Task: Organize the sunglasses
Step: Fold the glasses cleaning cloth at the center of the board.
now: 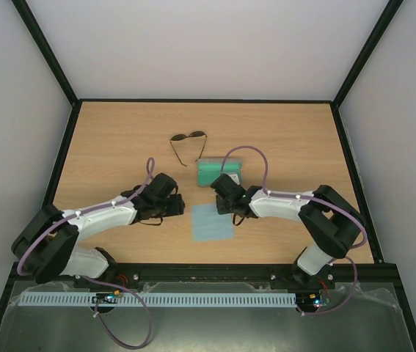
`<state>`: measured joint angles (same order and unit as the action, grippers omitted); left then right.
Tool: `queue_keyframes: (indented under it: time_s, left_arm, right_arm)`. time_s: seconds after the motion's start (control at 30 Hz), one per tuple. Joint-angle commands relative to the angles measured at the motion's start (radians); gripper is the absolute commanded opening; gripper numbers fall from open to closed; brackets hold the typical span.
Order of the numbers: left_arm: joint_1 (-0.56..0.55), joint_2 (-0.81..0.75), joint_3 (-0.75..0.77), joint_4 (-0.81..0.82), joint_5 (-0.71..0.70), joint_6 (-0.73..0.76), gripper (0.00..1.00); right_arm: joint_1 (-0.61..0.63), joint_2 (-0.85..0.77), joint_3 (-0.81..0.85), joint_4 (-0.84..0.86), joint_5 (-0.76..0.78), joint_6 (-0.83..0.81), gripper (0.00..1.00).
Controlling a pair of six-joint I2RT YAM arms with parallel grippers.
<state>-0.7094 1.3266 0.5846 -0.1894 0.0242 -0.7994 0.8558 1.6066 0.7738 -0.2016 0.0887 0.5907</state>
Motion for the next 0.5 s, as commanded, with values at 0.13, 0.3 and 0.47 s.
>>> queue_keyframes:
  time_s: [0.13,0.3,0.47]
  left_arm:
    - [-0.050,0.098,0.110,0.021,-0.031,0.028,0.59]
    - [-0.074,0.156,0.139,0.031,-0.045,0.026,0.58]
    - [-0.091,0.218,0.158,0.051,-0.053,0.026,0.55]
  right_arm:
    - [-0.036,0.010,0.017,0.021,-0.006,-0.038,0.01]
    - [-0.044,-0.003,0.004,0.022,-0.010,-0.040,0.01]
    - [-0.047,-0.020,-0.018,0.028,-0.013,-0.036,0.01]
